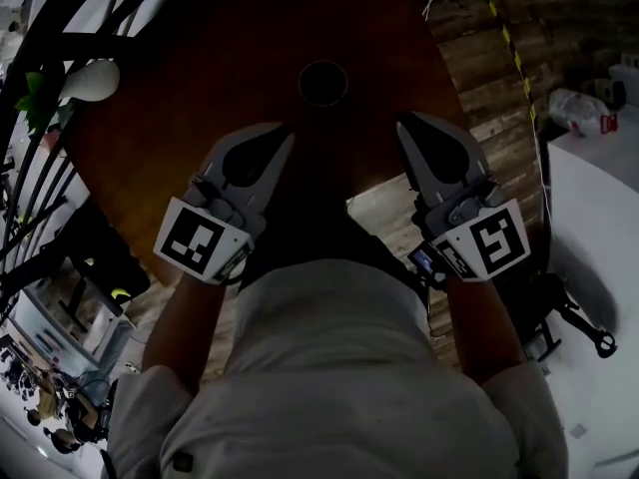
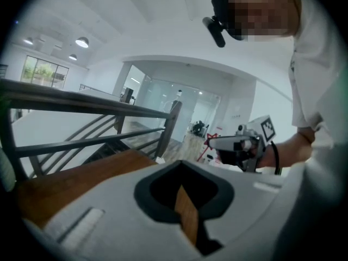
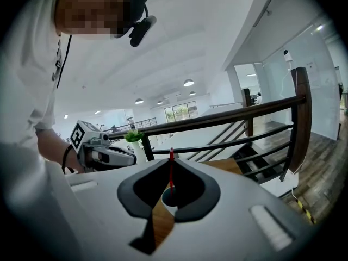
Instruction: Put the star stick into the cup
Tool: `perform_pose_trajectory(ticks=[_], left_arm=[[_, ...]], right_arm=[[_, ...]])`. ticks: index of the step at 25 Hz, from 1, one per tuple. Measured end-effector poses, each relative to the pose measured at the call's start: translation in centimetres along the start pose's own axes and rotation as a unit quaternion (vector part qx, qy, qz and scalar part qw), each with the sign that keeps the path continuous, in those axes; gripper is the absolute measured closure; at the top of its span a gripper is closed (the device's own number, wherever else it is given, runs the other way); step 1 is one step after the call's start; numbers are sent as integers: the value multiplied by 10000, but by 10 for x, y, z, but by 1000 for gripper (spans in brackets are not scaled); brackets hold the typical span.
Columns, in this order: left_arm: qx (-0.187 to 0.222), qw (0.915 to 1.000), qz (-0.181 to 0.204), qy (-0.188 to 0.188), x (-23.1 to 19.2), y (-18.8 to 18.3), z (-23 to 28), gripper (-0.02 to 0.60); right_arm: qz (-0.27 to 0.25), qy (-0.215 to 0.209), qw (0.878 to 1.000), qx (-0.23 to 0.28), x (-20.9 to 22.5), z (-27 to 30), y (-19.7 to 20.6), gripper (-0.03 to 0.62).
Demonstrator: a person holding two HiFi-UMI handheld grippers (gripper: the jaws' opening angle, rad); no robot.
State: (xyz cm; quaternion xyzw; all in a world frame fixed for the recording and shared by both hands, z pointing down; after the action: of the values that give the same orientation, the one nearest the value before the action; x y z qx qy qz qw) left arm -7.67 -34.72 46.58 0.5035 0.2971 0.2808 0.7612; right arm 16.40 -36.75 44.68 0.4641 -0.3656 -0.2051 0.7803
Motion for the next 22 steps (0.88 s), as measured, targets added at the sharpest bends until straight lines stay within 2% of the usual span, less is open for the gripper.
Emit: perform_pose_trajectory(ticks=[8, 16, 22], left_arm=[[-73, 10000, -47, 29, -16, 22, 25, 578], [-143, 9993, -348, -28, -25, 46, 36, 578], [-187, 9991, -381, 8, -34, 57, 39, 578]], right_arm=[[201, -19, 9998, -81, 25, 21, 20, 569], [357, -55, 9992, -162, 38, 49, 41, 569], [537, -7, 9983, -206, 46, 61, 55, 569]])
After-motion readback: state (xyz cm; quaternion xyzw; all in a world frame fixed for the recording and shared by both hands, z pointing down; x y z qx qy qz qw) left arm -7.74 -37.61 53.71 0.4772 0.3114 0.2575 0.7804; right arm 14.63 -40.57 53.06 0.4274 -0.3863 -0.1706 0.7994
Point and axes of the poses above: the fingertips, and each gripper's own axes: z forward along the fingers, x to its right, y out of its underside, the point moved 9 cm from there along -z, backward along the fingers, and after that the axes turned 10 degrees about z, right-handed, at the moved point
